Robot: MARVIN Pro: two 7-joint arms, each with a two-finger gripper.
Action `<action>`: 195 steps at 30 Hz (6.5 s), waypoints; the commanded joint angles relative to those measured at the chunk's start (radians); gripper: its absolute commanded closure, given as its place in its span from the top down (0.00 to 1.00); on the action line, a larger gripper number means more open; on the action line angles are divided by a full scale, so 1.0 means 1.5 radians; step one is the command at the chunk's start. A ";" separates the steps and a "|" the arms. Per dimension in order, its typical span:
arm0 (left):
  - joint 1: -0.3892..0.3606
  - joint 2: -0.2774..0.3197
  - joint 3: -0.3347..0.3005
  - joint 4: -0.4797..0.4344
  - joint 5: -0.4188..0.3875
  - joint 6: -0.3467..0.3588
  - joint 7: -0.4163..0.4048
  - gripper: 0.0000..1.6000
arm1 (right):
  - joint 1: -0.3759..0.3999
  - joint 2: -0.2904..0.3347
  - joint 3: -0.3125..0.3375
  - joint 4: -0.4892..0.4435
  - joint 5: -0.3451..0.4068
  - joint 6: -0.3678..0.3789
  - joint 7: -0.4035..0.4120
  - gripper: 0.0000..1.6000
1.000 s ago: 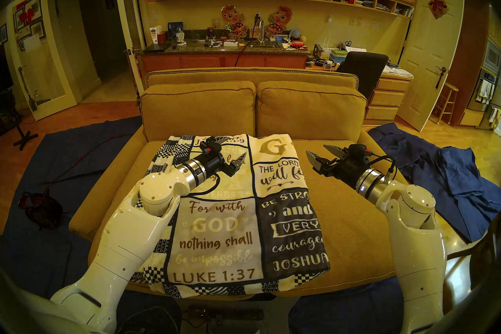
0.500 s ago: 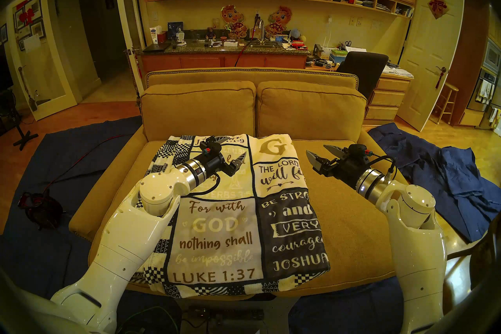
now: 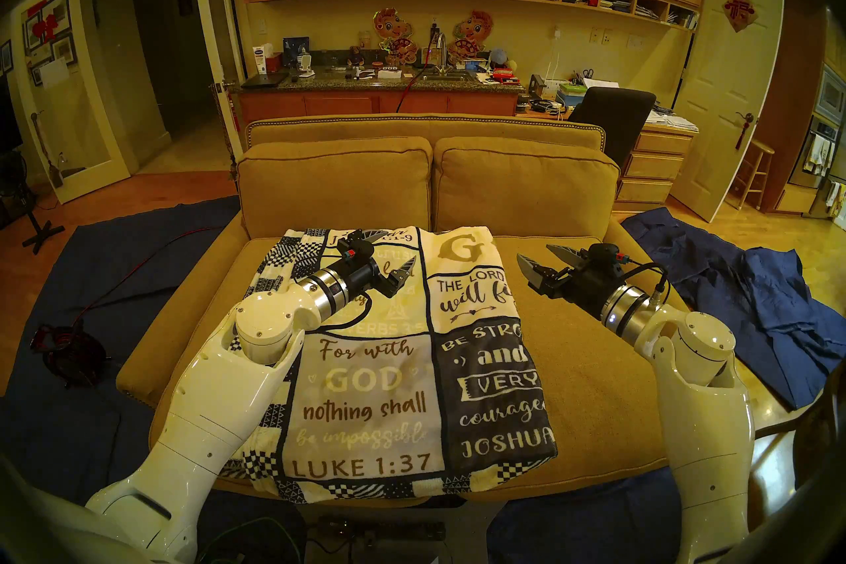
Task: Fold the blanket in half twice
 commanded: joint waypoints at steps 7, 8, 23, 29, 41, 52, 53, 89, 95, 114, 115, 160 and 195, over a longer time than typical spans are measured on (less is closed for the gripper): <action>0.041 0.054 -0.037 -0.101 -0.022 0.038 -0.043 1.00 | -0.097 0.000 0.013 -0.083 -0.007 0.009 0.022 1.00; 0.048 0.059 -0.041 -0.111 -0.022 0.043 -0.045 1.00 | -0.106 0.001 0.016 -0.090 -0.008 0.015 0.024 1.00; 0.066 0.064 -0.068 -0.076 -0.036 0.066 -0.062 1.00 | -0.209 -0.005 0.050 -0.116 -0.029 0.056 0.045 1.00; 0.046 0.065 -0.073 -0.058 -0.045 0.062 -0.076 1.00 | -0.245 -0.007 0.046 -0.111 -0.035 0.064 0.068 1.00; -0.017 0.030 -0.064 -0.011 -0.055 0.059 -0.086 1.00 | -0.191 -0.011 0.030 -0.053 -0.024 0.064 0.087 1.00; -0.027 0.021 -0.062 0.025 -0.059 0.052 -0.080 1.00 | -0.121 0.030 -0.002 -0.053 -0.012 0.094 0.065 1.00; -0.027 0.020 -0.063 0.034 -0.060 0.049 -0.078 1.00 | -0.106 0.028 -0.011 -0.043 -0.002 0.108 0.058 1.00; -0.005 0.028 -0.091 0.057 -0.084 0.000 -0.091 1.00 | 0.141 0.095 -0.214 0.198 0.018 0.170 -0.065 1.00; -0.005 0.026 -0.088 0.060 -0.084 -0.006 -0.095 1.00 | 0.141 0.108 -0.210 0.221 0.023 0.162 -0.042 1.00; 0.077 0.062 -0.159 -0.049 -0.096 0.080 -0.075 1.00 | 0.128 0.118 -0.201 0.237 0.030 0.141 -0.004 1.00; 0.080 0.065 -0.167 -0.056 -0.092 0.096 -0.065 1.00 | 0.129 0.118 -0.202 0.237 0.030 0.140 -0.002 1.00; 0.111 0.034 -0.192 -0.063 0.032 0.287 0.149 1.00 | 0.087 0.115 -0.164 0.187 0.064 0.102 0.036 1.00; 0.128 0.044 -0.331 0.064 -0.100 0.263 0.067 1.00 | 0.043 0.110 -0.145 0.140 0.077 0.106 0.014 1.00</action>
